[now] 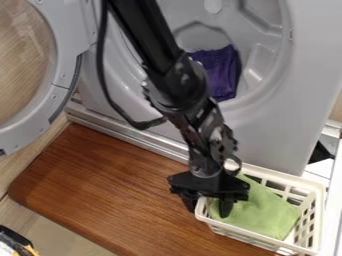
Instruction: Tomar el cesto blanco con la cosa verde dentro y moverlo hacia la izquierda
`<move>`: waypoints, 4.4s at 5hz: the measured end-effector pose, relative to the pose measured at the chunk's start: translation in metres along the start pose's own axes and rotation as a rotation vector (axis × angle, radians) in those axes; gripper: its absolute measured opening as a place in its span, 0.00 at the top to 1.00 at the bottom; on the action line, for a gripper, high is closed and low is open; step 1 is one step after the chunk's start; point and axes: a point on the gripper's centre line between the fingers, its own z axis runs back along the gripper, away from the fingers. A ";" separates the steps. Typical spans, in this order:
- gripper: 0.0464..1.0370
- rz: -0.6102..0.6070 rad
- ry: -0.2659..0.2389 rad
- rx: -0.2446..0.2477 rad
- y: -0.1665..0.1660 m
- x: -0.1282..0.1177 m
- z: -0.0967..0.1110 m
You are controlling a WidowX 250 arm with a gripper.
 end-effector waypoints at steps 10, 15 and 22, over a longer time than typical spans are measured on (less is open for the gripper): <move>0.95 0.061 -0.070 -0.133 0.118 0.007 0.077; 0.72 0.197 0.007 -0.047 0.174 0.021 0.044; 0.04 0.101 -0.180 0.008 0.129 0.038 0.125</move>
